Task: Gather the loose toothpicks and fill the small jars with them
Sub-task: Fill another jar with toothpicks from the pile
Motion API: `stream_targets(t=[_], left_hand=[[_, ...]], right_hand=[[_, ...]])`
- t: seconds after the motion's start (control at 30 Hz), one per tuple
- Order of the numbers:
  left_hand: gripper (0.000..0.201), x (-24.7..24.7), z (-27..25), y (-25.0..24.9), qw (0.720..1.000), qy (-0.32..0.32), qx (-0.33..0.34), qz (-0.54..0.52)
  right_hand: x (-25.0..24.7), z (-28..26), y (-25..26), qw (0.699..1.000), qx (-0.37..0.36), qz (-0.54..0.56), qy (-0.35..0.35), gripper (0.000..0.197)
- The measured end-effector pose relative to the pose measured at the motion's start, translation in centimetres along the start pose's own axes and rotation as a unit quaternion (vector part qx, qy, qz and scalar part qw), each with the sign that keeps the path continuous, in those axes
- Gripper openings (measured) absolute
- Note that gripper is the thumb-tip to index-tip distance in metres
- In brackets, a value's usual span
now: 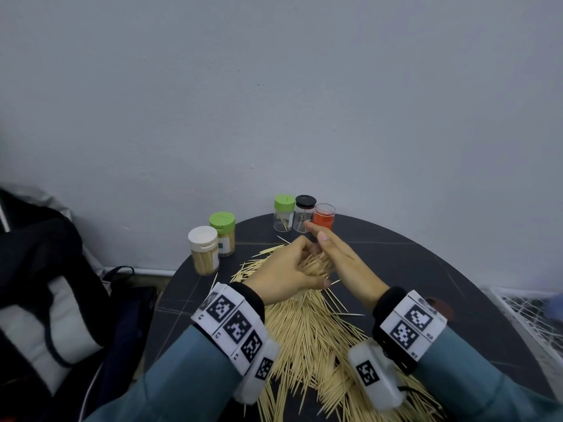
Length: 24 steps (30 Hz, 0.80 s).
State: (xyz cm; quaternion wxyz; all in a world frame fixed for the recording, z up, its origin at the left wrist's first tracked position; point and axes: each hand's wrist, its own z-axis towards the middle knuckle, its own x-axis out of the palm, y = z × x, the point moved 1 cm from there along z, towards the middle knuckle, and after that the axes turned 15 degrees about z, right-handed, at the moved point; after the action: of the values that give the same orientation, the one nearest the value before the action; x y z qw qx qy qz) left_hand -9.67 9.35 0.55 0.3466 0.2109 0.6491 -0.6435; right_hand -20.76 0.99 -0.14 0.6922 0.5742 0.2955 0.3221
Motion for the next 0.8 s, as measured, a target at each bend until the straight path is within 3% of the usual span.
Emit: stream_targets(t=[0.17,0.27,0.7,0.8], left_hand=[[0.051,-0.6,-0.2,0.4,0.993,-0.111,-0.03,0.018],[0.054,-1.0,-0.4,0.5,0.986,-0.158,-0.041,0.031],[0.053,-0.7,-1.8,0.4,0.987,-0.136,-0.031,0.08],[0.052,-0.5,-2.1,0.1,0.987,-0.135,-0.03,0.085]], right_hand=[[-0.7,0.2,0.7,0.992,-0.102,-0.061,-0.043,0.023],[-0.9,0.0,1.1,0.986,-0.12,-0.103,-0.056,0.013],[-0.4,-1.3,1.9,0.957,-0.153,-0.228,-0.096,0.006],[-0.5,-1.7,2.4,0.96,-0.126,-0.247,-0.05,0.004]])
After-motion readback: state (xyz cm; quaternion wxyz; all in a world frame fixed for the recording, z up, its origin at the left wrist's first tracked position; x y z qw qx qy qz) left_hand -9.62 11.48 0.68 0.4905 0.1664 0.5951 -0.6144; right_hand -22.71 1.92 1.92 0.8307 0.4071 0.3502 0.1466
